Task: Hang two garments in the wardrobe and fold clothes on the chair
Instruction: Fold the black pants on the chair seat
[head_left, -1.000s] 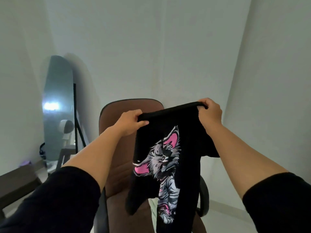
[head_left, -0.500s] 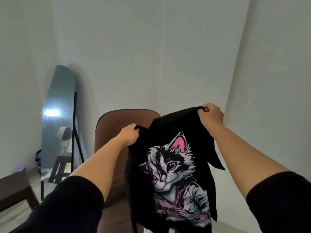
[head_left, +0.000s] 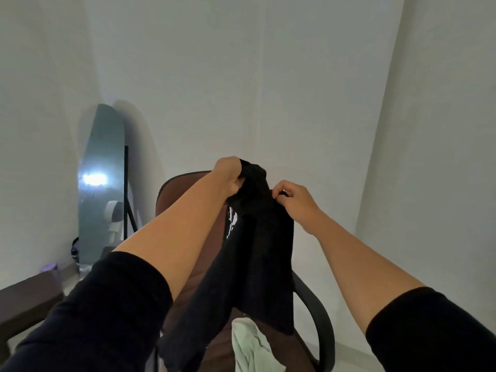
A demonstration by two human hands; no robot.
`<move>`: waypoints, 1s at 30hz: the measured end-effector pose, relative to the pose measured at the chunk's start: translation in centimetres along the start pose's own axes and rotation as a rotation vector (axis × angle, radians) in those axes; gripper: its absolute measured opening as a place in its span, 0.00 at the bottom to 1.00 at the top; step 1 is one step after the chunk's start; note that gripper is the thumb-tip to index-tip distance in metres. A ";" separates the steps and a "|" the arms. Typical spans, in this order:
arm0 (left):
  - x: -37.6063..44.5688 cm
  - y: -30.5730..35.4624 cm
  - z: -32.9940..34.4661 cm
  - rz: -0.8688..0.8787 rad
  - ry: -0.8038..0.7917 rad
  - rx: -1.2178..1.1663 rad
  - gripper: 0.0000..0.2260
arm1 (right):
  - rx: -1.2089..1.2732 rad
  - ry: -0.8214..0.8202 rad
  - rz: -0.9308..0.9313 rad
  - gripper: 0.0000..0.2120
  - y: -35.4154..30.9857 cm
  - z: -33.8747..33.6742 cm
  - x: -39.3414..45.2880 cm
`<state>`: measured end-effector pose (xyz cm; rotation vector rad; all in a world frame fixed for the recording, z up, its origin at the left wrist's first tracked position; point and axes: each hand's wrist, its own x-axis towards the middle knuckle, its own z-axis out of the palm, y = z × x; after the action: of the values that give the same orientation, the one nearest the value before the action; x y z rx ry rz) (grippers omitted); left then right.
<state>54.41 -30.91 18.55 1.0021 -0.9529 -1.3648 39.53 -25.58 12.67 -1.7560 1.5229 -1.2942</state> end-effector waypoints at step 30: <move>-1.0 -5.5 -5.0 0.485 -0.403 1.057 0.16 | 0.556 0.084 0.261 0.07 -1.3 1.2 2.2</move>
<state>57.44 -29.65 11.84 1.1273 -2.1759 -0.5965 41.09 -27.52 13.98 -1.1284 1.2228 -1.4848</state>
